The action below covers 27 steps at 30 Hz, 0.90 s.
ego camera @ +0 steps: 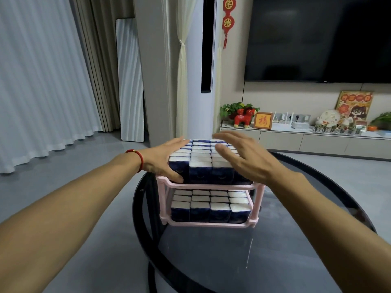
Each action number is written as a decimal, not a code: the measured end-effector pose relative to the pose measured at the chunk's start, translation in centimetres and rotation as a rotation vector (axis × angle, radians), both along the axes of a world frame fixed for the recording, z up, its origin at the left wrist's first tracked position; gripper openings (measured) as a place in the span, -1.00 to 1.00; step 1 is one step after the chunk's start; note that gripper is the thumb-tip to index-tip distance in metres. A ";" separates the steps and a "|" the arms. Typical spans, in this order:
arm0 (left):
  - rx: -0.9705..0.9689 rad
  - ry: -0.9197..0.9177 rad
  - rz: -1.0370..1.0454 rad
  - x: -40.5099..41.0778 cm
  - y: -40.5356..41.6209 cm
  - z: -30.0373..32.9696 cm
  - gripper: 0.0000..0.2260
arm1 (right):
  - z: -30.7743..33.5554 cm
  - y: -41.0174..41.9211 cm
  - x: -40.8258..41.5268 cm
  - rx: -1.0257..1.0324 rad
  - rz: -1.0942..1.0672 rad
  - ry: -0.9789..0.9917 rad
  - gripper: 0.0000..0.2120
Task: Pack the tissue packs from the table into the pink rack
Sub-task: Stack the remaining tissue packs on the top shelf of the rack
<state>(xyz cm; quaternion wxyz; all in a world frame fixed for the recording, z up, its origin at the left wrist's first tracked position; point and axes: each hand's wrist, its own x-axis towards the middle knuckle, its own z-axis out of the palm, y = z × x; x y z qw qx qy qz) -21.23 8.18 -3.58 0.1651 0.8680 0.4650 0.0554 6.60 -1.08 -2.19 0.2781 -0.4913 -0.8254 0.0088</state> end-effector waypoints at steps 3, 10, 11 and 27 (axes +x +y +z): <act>-0.025 -0.048 0.010 -0.2 -0.4 0.1 0.15 | -0.9 -1.7 3.1 0.139 -0.065 0.213 -0.55; 0.333 -0.279 0.123 0.3 -7.2 1.2 -0.01 | -8.7 -1.1 11.5 0.051 -0.512 0.523 -0.78; 0.492 -0.356 0.119 0.9 -8.8 0.6 -0.20 | -10.6 -0.7 12.3 -0.019 -0.557 0.501 -0.78; 0.136 -0.301 -0.103 14.5 -14.3 -17.2 -0.72 | -21.4 12.1 12.1 -0.391 -0.601 -0.180 -0.25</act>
